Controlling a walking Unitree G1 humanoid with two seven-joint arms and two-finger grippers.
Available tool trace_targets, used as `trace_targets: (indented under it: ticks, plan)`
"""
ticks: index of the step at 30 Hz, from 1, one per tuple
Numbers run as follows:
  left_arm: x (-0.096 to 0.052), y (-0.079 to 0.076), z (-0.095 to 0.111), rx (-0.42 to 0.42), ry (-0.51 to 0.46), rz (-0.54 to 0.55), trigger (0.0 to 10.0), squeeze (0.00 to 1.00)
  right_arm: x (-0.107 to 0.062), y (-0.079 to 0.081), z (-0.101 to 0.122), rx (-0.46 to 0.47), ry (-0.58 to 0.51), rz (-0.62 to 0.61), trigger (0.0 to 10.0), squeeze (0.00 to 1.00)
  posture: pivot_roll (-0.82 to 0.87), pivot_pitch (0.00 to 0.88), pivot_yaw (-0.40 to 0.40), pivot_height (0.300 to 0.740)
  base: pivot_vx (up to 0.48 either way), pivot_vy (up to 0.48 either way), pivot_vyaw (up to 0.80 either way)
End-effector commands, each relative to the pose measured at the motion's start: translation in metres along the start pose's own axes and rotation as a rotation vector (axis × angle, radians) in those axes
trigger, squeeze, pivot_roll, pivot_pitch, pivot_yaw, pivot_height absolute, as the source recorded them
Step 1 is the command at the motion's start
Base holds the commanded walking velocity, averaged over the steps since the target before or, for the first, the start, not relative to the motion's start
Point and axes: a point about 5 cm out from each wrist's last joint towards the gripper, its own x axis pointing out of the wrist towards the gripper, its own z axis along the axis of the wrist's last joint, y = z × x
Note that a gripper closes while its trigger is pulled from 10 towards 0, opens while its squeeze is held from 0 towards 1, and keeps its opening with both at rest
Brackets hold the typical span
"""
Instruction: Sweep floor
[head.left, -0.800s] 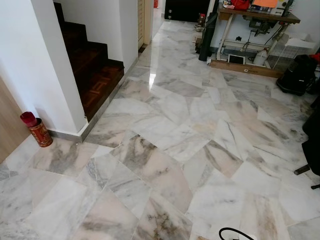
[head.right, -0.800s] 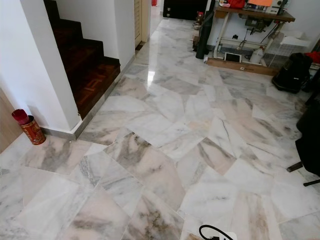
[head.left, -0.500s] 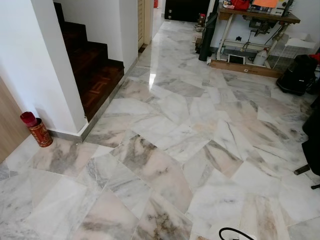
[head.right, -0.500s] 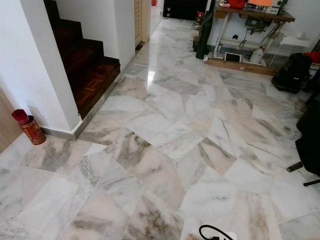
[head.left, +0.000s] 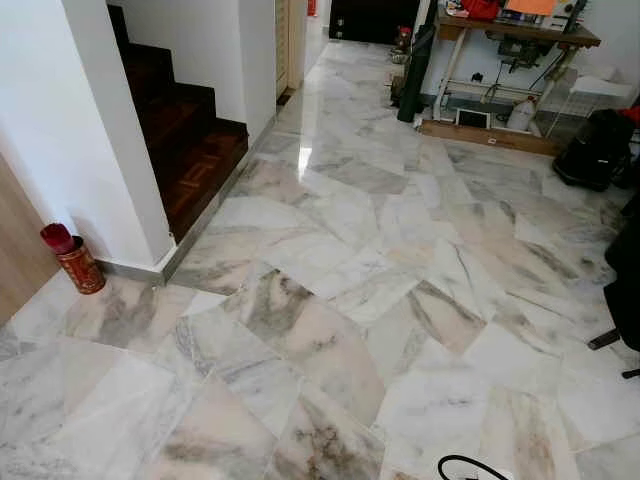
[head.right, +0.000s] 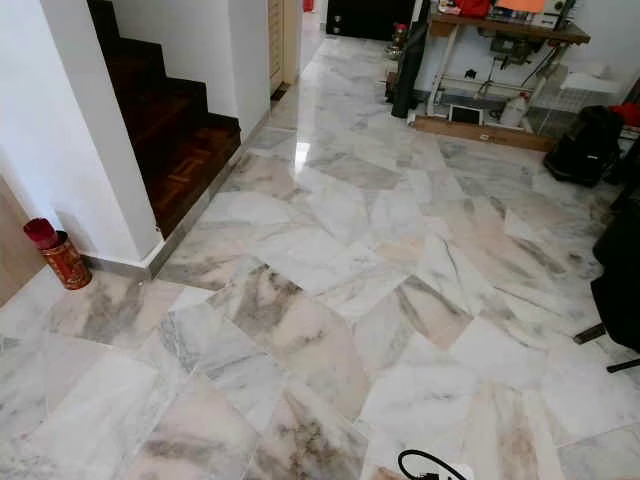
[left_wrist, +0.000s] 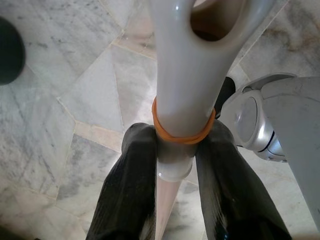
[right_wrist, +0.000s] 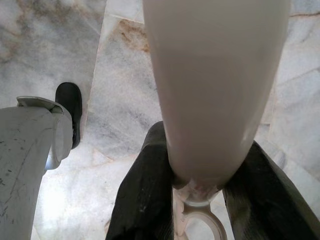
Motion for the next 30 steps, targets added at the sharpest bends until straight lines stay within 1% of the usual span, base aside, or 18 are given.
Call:
trace_targets:
  ticks: [1, 11, 12, 14, 22, 26, 30]
  plan:
    - [-0.0125, 0.0448, -0.0381, 0.041, 0.002, -0.05, 10.0, 0.0, -0.0162, 0.0647, 0.0645, -0.069, -0.304, 0.285, 10.0, 0.0, 0.09, 0.016, -0.064, 0.74, 0.0, 0.0, 0.0]
    - [-0.0125, 0.0448, -0.0381, 0.041, 0.002, -0.05, 10.0, 0.0, -0.0162, 0.0647, 0.0645, -0.069, -0.304, 0.285, 10.0, 0.0, 0.09, 0.016, -0.064, 0.74, 0.0, 0.0, 0.0]
    - [-0.0124, 0.0457, -0.0373, 0.043, -0.001, -0.048, 10.0, 0.0, -0.0156, 0.0653, 0.0615, -0.07, -0.294, 0.283, 10.0, 0.0, 0.06, 0.057, -0.051, 0.74, 0.0, 0.0, 0.0]
    - [-0.0122, 0.0467, -0.036, 0.043, -0.005, -0.045, 10.0, 0.0, -0.0156, 0.0657, 0.0613, -0.059, -0.293, 0.282, 10.0, 0.0, 0.07, 0.058, -0.053, 0.74, 0.0, 0.0, 0.0]
    - [-0.012, 0.0464, -0.0351, 0.036, -0.009, -0.042, 10.0, 0.0, -0.0152, 0.065, 0.0602, -0.068, -0.286, 0.281, 10.0, 0.0, 0.07, 0.061, -0.056, 0.74, 0.0, 0.0, 0.0]
    - [-0.0122, 0.0462, -0.0356, 0.033, -0.012, -0.048, 10.0, 0.0, -0.0149, 0.0644, 0.0594, -0.082, -0.286, 0.28, 10.0, 0.0, 0.07, 0.062, -0.057, 0.74, 0.0, 0.0, 0.0]
    - [-0.0127, 0.0465, -0.0362, 0.035, -0.017, -0.05, 10.0, 0.0, -0.0146, 0.064, 0.0582, -0.135, -0.288, 0.27, 10.0, 0.0, 0.06, 0.046, -0.052, 0.74, 0.0, 0.0, 0.0]
